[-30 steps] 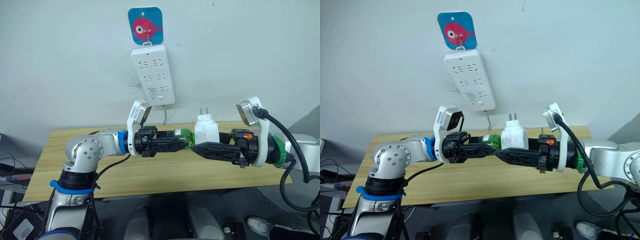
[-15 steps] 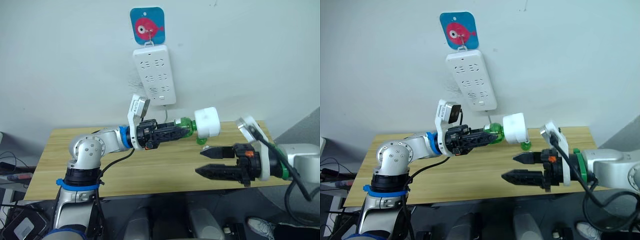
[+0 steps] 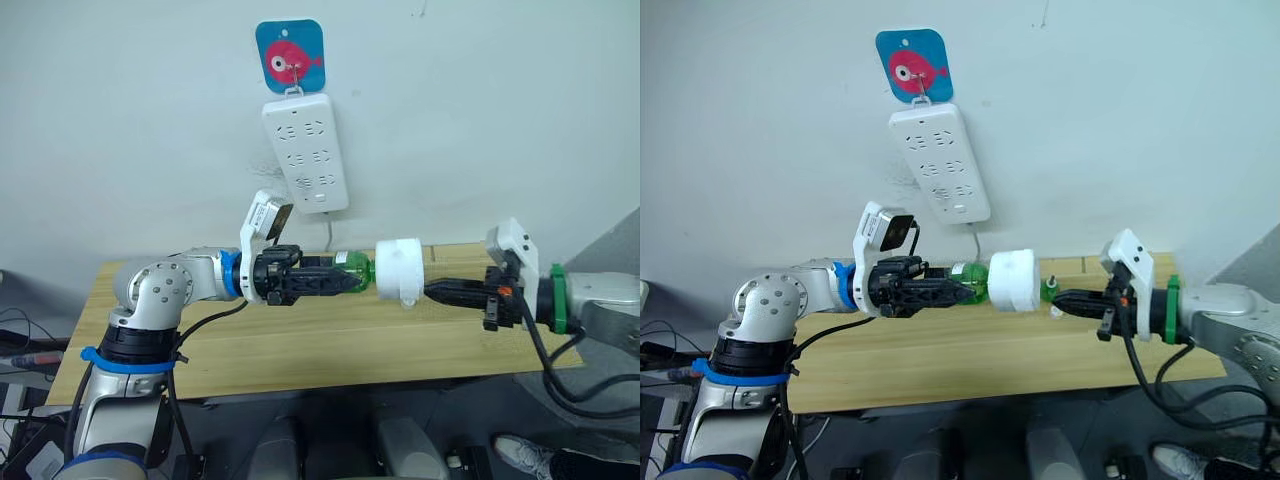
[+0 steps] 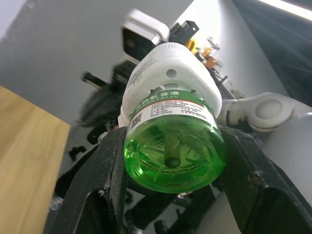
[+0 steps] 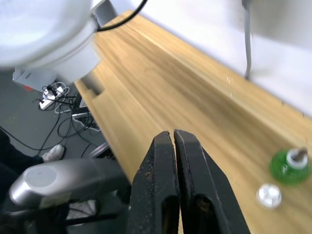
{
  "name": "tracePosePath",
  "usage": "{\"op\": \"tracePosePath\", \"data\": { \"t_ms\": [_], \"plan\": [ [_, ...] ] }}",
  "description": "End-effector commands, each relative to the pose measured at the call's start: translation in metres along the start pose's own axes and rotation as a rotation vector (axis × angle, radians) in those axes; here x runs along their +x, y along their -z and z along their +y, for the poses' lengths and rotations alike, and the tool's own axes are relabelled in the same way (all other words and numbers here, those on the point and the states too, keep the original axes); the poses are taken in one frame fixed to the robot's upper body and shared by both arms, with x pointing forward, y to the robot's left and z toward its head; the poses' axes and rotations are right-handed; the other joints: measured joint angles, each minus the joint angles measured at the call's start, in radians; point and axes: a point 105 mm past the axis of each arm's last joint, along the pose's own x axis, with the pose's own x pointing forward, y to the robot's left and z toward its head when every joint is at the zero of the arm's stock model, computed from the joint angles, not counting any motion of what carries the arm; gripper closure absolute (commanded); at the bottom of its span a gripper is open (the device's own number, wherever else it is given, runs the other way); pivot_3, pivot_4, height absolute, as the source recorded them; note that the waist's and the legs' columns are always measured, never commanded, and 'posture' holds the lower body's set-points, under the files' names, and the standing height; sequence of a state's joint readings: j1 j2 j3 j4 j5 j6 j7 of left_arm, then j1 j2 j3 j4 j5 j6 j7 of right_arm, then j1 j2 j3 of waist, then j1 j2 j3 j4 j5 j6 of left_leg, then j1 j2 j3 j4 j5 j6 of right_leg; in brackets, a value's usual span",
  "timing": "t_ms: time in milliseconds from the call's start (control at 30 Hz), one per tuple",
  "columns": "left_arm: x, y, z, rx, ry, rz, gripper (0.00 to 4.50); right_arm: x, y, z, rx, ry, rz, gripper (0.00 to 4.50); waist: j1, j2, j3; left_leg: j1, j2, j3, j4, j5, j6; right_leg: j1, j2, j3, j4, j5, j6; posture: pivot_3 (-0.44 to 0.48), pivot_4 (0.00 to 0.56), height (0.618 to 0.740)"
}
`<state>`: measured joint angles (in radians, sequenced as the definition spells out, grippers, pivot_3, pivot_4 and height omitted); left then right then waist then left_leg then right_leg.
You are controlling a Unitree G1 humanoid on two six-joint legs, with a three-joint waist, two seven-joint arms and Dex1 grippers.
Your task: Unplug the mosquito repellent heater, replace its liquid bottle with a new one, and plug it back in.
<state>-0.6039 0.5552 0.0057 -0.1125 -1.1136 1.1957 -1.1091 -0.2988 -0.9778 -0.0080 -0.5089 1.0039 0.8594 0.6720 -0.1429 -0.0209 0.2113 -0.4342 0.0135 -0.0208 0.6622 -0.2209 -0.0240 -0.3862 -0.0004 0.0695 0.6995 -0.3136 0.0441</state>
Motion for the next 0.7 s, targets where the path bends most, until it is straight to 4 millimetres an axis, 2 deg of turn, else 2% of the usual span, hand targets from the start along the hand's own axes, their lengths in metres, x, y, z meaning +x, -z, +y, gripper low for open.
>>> {"op": "tracePosePath", "data": {
  "t_ms": [33,167,333,533,700],
  "plan": [
    [0.003,-0.007,-0.008,0.036,0.035,0.011,2.20,0.009,-0.016,0.025,-0.057,-0.130,-0.041,4.50,0.000,0.000,0.000,0.000,0.000,0.000,0.000,0.000,0.000,0.000,0.000,0.000,0.000,0.000,0.000,-0.228,0.140,0.740],
    [0.003,-0.009,-0.002,0.040,0.006,-0.012,2.20,0.009,-0.022,0.046,-0.049,-0.223,-0.053,4.50,0.002,0.000,0.000,0.000,0.000,-0.002,0.000,0.000,0.000,0.001,-0.001,0.000,0.000,0.000,0.000,-0.228,0.143,0.740],
    [0.003,-0.010,0.007,0.073,-0.046,-0.033,2.20,0.006,-0.033,0.061,-0.019,-0.262,-0.096,4.50,0.002,0.000,0.000,0.000,0.000,-0.002,0.000,0.000,0.000,0.001,-0.001,0.000,0.001,0.000,0.000,-0.230,0.146,0.740],
    [0.004,-0.005,0.019,0.150,-0.109,0.015,2.20,0.005,-0.048,0.061,0.012,-0.240,-0.161,4.50,0.001,0.000,0.000,0.000,-0.001,-0.002,0.000,0.000,0.000,0.001,-0.001,0.000,0.001,0.000,0.000,-0.237,0.147,0.740],
    [0.003,0.005,0.020,0.230,-0.108,0.106,2.20,0.006,-0.057,0.056,0.039,-0.219,-0.193,4.50,-0.001,0.000,0.000,0.000,-0.001,-0.001,0.000,0.000,0.000,0.001,-0.001,0.000,0.001,0.000,0.000,-0.237,0.147,0.740]
  ]
}}
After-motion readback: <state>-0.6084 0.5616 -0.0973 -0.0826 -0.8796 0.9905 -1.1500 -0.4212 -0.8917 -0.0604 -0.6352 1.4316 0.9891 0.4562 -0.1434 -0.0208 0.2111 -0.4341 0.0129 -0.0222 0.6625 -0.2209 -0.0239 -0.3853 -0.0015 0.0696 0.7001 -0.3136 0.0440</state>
